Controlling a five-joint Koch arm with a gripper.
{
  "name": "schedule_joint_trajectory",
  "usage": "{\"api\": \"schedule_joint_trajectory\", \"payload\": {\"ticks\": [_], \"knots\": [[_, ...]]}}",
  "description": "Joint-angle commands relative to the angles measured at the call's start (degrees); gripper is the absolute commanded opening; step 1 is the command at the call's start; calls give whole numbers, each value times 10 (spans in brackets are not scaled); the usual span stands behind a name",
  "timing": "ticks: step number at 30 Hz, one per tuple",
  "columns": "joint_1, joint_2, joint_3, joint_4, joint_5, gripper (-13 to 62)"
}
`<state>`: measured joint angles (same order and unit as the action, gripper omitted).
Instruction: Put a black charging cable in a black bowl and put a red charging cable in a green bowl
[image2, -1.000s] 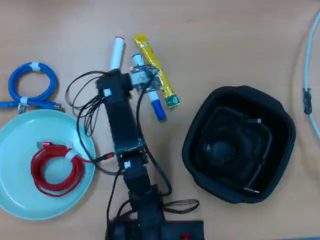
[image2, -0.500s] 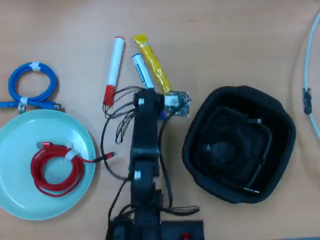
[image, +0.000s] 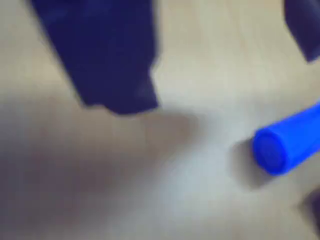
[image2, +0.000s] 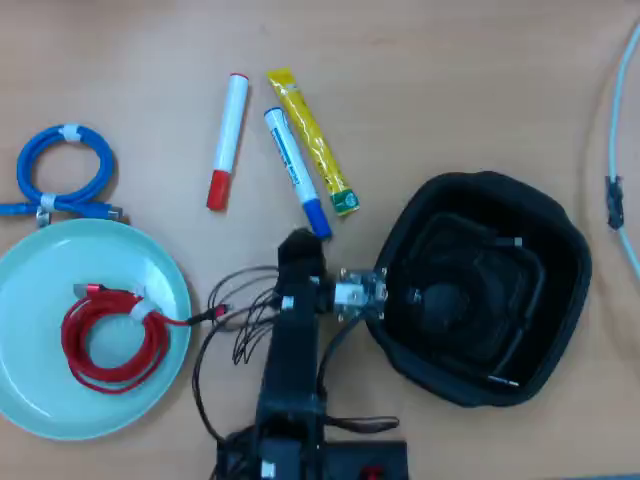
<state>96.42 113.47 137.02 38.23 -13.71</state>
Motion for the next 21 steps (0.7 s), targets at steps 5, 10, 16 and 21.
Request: {"api": "schedule_joint_trajectory", "payload": {"ticks": [5,10,16,21], "knots": [[-6,113,129,-167,68,335],[-65,124,186,-272,135,342],[-71,124,282,-407,163,342],[-65,127,344,-452,112,343]]}}
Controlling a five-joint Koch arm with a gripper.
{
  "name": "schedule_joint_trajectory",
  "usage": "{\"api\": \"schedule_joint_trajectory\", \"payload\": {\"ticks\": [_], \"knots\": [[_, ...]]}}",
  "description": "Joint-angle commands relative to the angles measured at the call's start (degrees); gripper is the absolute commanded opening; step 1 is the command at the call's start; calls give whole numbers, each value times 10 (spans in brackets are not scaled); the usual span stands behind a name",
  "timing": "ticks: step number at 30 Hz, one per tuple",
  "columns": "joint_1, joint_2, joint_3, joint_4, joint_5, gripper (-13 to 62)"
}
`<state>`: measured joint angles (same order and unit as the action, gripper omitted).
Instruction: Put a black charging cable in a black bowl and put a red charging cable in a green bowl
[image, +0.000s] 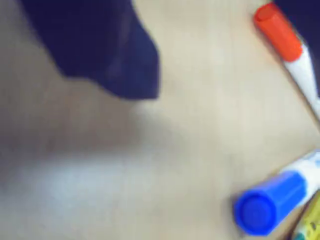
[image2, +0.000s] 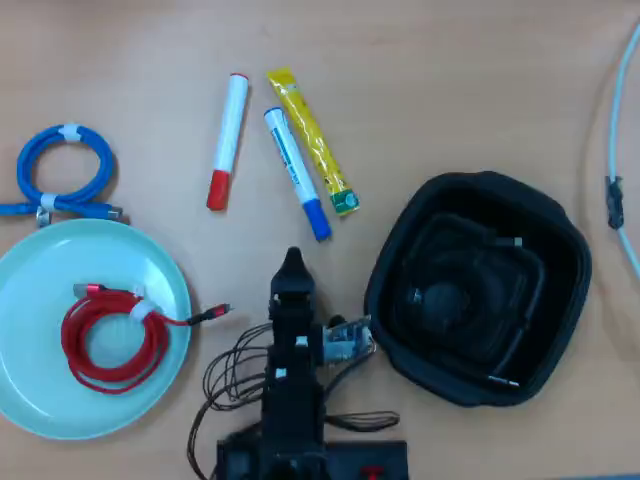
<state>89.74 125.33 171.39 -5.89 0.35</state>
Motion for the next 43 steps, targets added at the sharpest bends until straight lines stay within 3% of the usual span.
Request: {"api": "schedule_joint_trajectory", "payload": {"ticks": [1,8,43], "knots": [[2,9,11,-12,-37,343],[0,3,96,-5,-33,335],[-1,4,96,-2,-35,334]]}}
